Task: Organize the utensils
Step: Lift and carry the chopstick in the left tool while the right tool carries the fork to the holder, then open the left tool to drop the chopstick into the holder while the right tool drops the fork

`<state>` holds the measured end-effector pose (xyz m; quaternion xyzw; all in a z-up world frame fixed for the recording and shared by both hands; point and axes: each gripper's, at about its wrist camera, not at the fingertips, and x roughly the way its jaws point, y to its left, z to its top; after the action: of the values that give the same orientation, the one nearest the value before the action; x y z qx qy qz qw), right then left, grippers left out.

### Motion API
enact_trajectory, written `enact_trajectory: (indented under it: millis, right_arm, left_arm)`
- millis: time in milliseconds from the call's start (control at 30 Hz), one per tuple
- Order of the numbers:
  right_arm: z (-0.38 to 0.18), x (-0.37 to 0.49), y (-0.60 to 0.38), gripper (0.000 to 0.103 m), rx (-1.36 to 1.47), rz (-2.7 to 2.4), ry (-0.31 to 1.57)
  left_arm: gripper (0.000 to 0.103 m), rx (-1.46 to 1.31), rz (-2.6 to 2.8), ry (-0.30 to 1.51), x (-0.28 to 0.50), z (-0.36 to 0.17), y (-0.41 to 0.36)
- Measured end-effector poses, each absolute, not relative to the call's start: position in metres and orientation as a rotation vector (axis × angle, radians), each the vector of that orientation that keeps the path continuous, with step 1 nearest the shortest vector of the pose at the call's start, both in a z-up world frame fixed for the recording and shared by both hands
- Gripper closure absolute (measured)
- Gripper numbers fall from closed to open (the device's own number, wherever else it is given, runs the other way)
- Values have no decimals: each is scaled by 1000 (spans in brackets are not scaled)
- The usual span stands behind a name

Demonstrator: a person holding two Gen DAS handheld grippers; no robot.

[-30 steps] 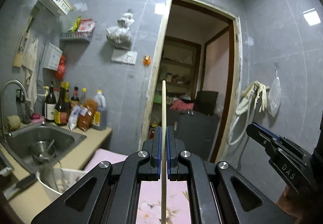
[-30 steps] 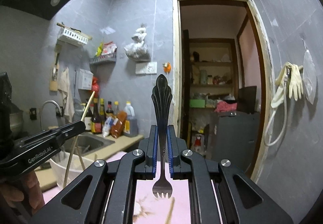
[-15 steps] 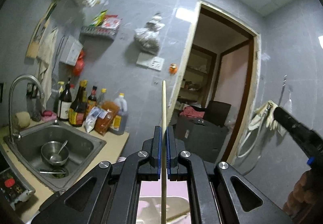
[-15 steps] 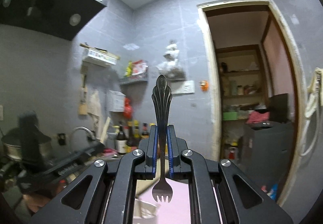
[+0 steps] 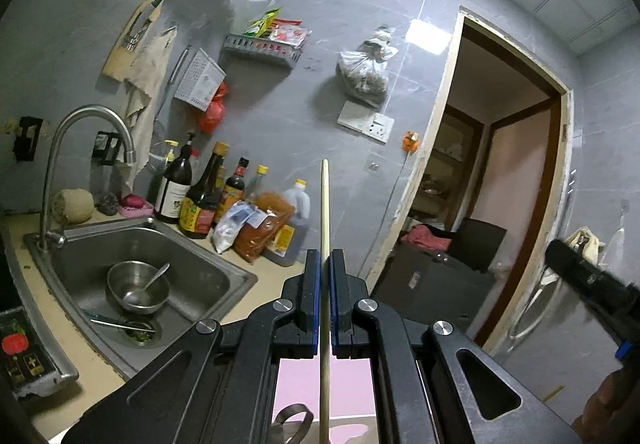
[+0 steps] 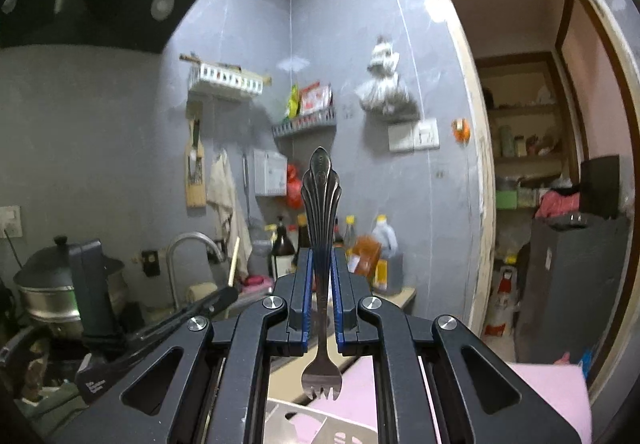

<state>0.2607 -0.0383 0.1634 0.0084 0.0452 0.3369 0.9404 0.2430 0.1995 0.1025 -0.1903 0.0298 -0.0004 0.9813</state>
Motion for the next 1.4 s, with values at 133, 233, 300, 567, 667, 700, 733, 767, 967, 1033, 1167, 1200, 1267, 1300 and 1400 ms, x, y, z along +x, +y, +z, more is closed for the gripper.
enact_trajectory:
  millis: [133,233,300,567,667,700,733,767,967,1033,1167,1200,1267,1300,1400]
  right_arm:
    - [143,275,-30,97,-13,670,162]
    - [132,282,-28,96,-24,660,191]
    - [132,282,-29,96,-29,652,196]
    - [136,276,-34,97,-37,660,189]
    - [138,272,-37,97,-31,667,184]
    - [139,271,-38,97,-28,670,185]
    - [140,271,-38,97,-27,672,189]
    - [140,271,-38,97,-27,676,196]
    - [131,276,-34,96,-42,686,257]
    - [127,277,-33,96,-49,681,274]
    - [125,276,-35,96,-59,667,278]
    - [125,276,-35,96,-60,667,281]
    - [125,275,-35,96,-62,669,285]
    - [125,276,-35,95,-62,671,287]
    - [126,277,-35,95,-59,674,297]
  left_arm:
    - [101,-373,16,68,246,93,195]
    - [101,-351,26,75,247,86,190]
    - [101,-336,33,76,246,82,186]
    - [101,-339,30,67,246,79,182]
    - [101,-349,32,59,246,82,181]
    - [101,-346,33,60,246,82,182]
    - [101,-341,36,61,246,81,181]
    - [101,-343,35,61,245,82,181]
    - [101,-314,37,106,246,77,177]
    - [101,-306,31,120,244,73,174]
    - [101,-303,17,154,240,66,170]
    - [101,-301,12,166,238,65,169]
    - [100,-293,11,177,236,63,166]
    - [100,-284,10,185,234,62,164]
    - [100,-266,12,205,234,59,160]
